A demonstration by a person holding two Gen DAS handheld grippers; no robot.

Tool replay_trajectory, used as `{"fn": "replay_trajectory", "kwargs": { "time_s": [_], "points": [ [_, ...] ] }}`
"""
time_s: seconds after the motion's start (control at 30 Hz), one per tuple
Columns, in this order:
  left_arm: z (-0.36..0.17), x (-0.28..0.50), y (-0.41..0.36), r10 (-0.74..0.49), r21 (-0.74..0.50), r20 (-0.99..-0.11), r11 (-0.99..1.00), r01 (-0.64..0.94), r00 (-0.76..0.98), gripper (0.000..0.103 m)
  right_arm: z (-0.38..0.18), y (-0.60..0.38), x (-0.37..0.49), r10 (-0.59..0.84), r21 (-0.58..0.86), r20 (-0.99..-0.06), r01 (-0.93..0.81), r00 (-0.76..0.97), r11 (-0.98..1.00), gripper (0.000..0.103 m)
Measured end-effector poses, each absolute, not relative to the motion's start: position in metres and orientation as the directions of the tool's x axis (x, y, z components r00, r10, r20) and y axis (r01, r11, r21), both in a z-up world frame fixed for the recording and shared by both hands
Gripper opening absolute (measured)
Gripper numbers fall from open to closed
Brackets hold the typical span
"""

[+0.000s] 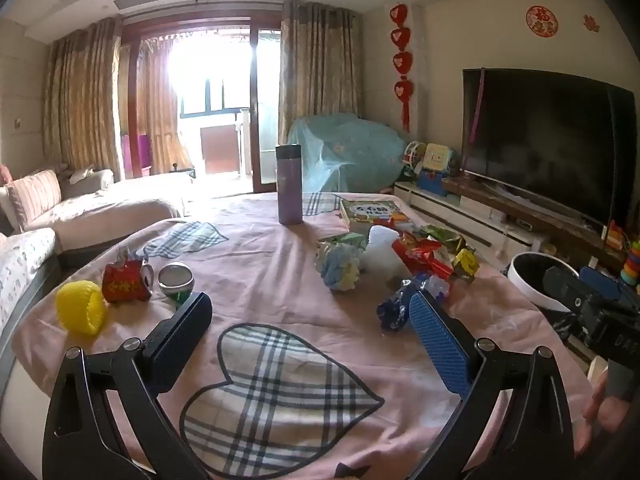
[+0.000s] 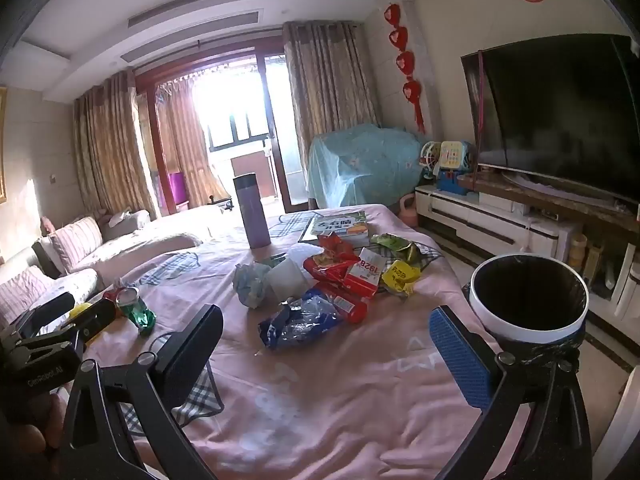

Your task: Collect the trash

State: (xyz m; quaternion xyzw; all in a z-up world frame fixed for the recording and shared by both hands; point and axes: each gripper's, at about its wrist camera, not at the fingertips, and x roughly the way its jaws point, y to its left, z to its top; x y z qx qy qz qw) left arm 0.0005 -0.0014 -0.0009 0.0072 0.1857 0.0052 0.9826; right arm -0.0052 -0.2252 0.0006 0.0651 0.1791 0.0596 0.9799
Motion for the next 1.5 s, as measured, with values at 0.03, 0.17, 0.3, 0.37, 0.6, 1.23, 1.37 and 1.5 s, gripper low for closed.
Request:
{"fn": "replay_trajectory", "kwargs": {
  "time_s": [0.03, 0.17, 0.3, 0.37, 0.6, 1.23, 1.37, 1.5],
  "points": [
    [-0.004, 0.001, -0.012, 0.013, 0.047, -0.369, 0.999, 0.004, 0.930, 0.101, 0.000, -0.225, -0.005, 0.141, 0.149, -0.343, -0.094, 0.929, 0.984, 0.103],
    [-0.006, 0.004, -0.017, 0.001, 0.035, -0.382, 0.999, 0.013, 0.924, 0.101, -0.001, -0.225, -0.005, 0.141, 0.149, -0.347, -0.094, 0.927, 0.984, 0.103],
    [-0.007, 0.009, -0.010, -0.019, 0.009, -0.394, 1.000, 0.024, 0.919, 0.101, 0.000, -0.226, -0.004, 0.142, 0.150, -0.349, -0.094, 0.926, 0.984, 0.103],
    [-0.008, 0.011, -0.012, -0.020, 0.009, -0.397, 1.000, 0.025, 0.918, 0.101, 0.003, -0.226, -0.004, 0.143, 0.152, -0.348, -0.094, 0.927, 0.984, 0.103],
    [-0.011, 0.007, -0.006, -0.031, 0.000, -0.393, 0.999, 0.034, 0.919, 0.101, -0.003, -0.226, -0.002, 0.134, 0.142, -0.356, -0.088, 0.925, 0.986, 0.103],
    [-0.012, 0.008, -0.009, -0.051, -0.005, -0.402, 0.999, 0.053, 0.914, 0.101, -0.007, -0.231, -0.001, 0.106, 0.126, -0.375, -0.063, 0.921, 0.990, 0.103],
    [-0.013, 0.010, -0.010, -0.054, -0.004, -0.406, 0.998, 0.057, 0.912, 0.101, -0.008, -0.232, -0.002, 0.104, 0.128, -0.377, -0.060, 0.921, 0.990, 0.103],
    [-0.015, 0.012, -0.011, -0.059, -0.003, -0.413, 0.998, 0.064, 0.909, 0.101, -0.009, -0.235, 0.000, 0.108, 0.133, -0.384, -0.061, 0.917, 0.989, 0.103]
  ]
}}
